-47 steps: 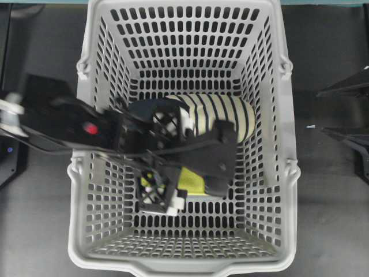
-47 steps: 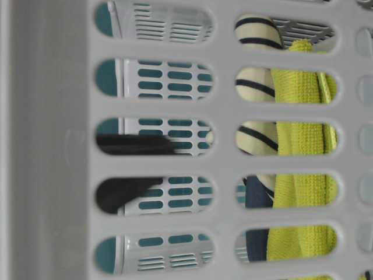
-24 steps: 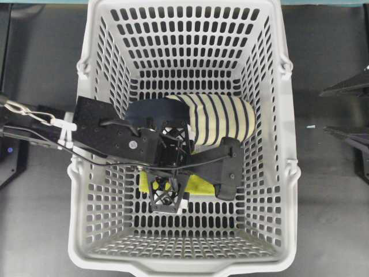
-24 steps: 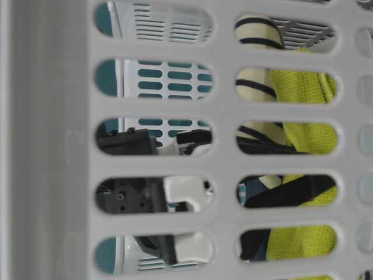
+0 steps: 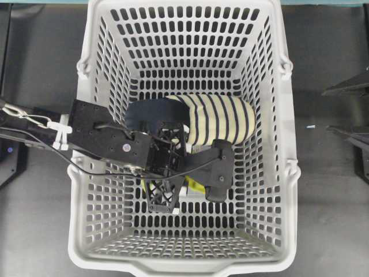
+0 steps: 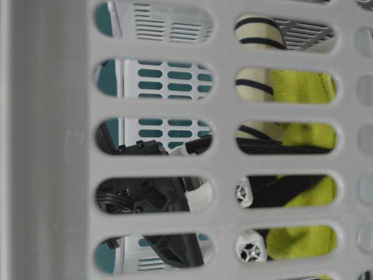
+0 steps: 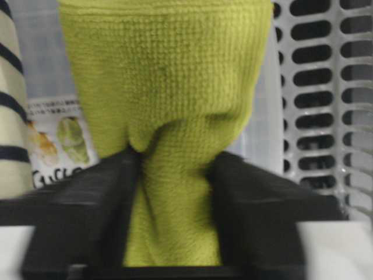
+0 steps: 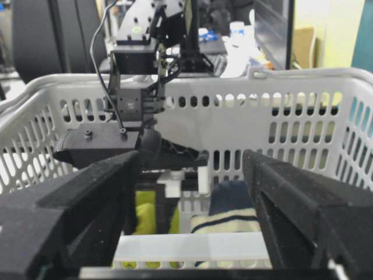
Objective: Pick up the yellow cloth from the shopping basket with the left arm.
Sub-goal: 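Close the left gripper on the yellow cloth's edge, then lift the yellow cloth upward out of the basket with the left gripper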
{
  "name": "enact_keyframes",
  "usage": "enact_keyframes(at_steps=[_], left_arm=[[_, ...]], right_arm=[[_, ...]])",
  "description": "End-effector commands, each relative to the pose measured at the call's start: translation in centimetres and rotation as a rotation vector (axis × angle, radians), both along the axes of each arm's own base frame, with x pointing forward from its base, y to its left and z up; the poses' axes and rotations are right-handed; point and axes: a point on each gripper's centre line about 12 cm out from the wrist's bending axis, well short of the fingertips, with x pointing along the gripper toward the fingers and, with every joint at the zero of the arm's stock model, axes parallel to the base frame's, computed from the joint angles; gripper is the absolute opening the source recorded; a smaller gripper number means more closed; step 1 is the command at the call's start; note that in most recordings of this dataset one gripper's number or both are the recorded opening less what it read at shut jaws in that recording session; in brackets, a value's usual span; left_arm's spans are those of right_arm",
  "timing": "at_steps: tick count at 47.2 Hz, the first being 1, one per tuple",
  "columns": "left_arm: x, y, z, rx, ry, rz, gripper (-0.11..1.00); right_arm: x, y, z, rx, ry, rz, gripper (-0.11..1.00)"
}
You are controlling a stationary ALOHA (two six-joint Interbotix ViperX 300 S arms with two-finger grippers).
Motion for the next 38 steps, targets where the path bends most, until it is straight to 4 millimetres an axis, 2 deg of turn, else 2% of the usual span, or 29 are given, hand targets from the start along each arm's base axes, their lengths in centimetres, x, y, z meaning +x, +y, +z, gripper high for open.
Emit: enact_keyframes(at_steps=[1,3,9,12,19,21,31,34,38], left_arm=[[-0.1,0.0,0.7,0.001,-0.017,-0.004,0.23],[-0.2,0.1,1.1,0.000,-0.025,-0.002,0.17],[-0.2,0.1,2.9,-0.004,-0.064,-0.003,0.16],[-0.1,0.0,4.6,-0.007,-0.101,-0.009,0.16],[0.2,-0.2,9.9,-0.014,-0.170,-0.015,0.16],[0.2,-0.4,12.0,-0.015,-0.179,-0.016,0.16],[-0.7,-0.1,20.0,-0.013,-0.168,-0.003,0.16],[-0.9,0.2,21.9,-0.013,-0.175,0.003,0.16],[-0.5,0.3,22.9,-0.013,-0.185,0.005,0.16]], right_arm=[[0.1,0.0,0.6,0.002,-0.012,0.000,0.68],[0.1,0.0,0.6,0.000,-0.012,-0.001,0.68],[0.1,0.0,0.4,0.000,-0.009,-0.001,0.68],[0.1,0.0,0.3,0.002,-0.006,-0.002,0.68],[0.1,0.0,0.3,0.005,-0.008,-0.001,0.68],[0.1,0.0,0.3,0.005,-0.006,0.000,0.68],[0.1,0.0,0.3,0.003,-0.008,0.000,0.68],[0.1,0.0,0.3,0.003,-0.008,-0.001,0.68],[0.1,0.0,0.3,0.005,-0.008,-0.001,0.68]])
